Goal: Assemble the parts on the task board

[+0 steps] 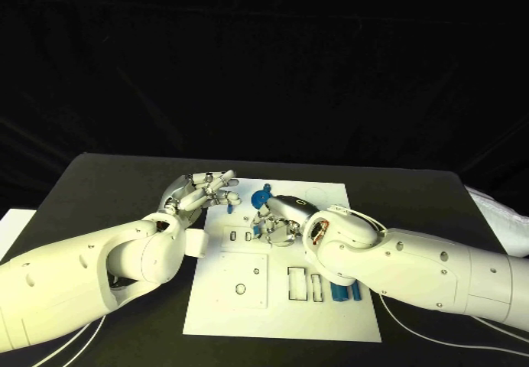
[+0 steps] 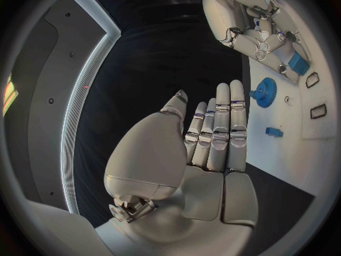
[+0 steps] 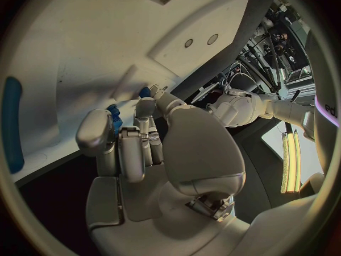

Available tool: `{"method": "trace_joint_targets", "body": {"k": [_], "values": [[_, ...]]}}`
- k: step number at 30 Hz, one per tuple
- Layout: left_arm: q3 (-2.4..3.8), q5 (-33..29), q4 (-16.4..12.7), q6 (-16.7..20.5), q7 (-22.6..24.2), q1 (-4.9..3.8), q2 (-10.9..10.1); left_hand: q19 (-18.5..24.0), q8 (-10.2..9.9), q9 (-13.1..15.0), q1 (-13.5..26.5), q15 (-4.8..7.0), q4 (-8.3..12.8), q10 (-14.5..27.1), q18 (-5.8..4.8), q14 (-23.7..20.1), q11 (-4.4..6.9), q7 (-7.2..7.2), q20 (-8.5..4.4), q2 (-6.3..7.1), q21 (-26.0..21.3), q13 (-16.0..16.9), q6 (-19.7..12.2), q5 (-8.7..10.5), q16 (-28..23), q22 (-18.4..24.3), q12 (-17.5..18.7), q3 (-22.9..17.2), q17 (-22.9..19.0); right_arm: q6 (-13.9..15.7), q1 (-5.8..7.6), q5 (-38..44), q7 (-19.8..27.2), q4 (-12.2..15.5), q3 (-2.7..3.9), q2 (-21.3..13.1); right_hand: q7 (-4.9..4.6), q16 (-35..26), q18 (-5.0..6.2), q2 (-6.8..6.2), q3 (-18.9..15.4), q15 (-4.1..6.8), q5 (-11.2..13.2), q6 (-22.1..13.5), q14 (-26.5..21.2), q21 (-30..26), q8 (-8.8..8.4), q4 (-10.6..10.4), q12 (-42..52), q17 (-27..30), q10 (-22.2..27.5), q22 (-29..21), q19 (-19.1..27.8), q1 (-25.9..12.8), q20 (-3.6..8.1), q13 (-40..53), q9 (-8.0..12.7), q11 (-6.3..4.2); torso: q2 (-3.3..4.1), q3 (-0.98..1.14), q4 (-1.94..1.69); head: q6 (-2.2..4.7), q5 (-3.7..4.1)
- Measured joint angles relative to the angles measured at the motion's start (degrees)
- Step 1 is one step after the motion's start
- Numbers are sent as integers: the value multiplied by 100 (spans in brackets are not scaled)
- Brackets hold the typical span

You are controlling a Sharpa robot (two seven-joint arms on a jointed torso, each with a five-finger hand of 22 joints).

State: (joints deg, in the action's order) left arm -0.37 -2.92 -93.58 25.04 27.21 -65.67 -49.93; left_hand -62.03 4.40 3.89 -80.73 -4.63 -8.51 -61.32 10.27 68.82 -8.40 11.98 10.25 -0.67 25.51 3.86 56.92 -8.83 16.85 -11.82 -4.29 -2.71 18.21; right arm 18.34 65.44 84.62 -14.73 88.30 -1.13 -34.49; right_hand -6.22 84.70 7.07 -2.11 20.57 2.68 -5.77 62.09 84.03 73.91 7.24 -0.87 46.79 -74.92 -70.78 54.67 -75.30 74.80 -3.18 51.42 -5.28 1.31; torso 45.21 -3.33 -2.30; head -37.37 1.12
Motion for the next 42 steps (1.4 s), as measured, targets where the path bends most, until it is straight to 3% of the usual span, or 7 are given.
{"method": "trace_joint_targets", "body": {"k": [6,18,36,42], "values": [[0,0,0,-2,0,0,0,0,0,0,0,0,0,0,0,0,0,0,0,0,0,0,0,0,0,0,0,0,0,-54,1,-1,-3,4,6,-5,-3,0,0,-10,0,0,0,-3,0,-22,1,0,-90,0,44,-22,22,-10,-22,-82,-20,-3,-1,0,1,-6,3],[0,0,0,-5,-2,0,-4,0,0,0,0,0,0,0,0,0,0,0,0,0,0,0,0,0,0,1,0,0,-1,-192,-5,-9,5,27,11,-64,9,-44,-1,-153,-17,0,0,10,0,-113,-29,-17,-538,1,205,-158,63,-153,-22,-449,6,20,-2,0,2,-20,14],[0,0,1,-12,-5,0,-5,0,0,0,0,0,0,0,0,0,0,0,0,0,0,0,0,0,0,1,0,0,-2,-218,-21,-9,39,20,14,-68,-128,-88,0,-236,-49,-25,-1,-188,-19,-252,-151,-16,-1072,1,462,-406,186,-236,-63,-894,63,92,-2,-4,-1,-35,30],[0,0,3,-16,-7,0,-5,0,0,0,0,0,0,0,1,0,0,0,0,0,0,0,0,0,0,2,0,0,-2,-198,-27,-9,65,19,8,-65,-155,-111,0,-388,-198,-43,-103,-275,-1,-312,-208,-63,-1103,2,492,-465,207,-387,-83,-966,81,103,-2,-5,-3,-37,39]]}}
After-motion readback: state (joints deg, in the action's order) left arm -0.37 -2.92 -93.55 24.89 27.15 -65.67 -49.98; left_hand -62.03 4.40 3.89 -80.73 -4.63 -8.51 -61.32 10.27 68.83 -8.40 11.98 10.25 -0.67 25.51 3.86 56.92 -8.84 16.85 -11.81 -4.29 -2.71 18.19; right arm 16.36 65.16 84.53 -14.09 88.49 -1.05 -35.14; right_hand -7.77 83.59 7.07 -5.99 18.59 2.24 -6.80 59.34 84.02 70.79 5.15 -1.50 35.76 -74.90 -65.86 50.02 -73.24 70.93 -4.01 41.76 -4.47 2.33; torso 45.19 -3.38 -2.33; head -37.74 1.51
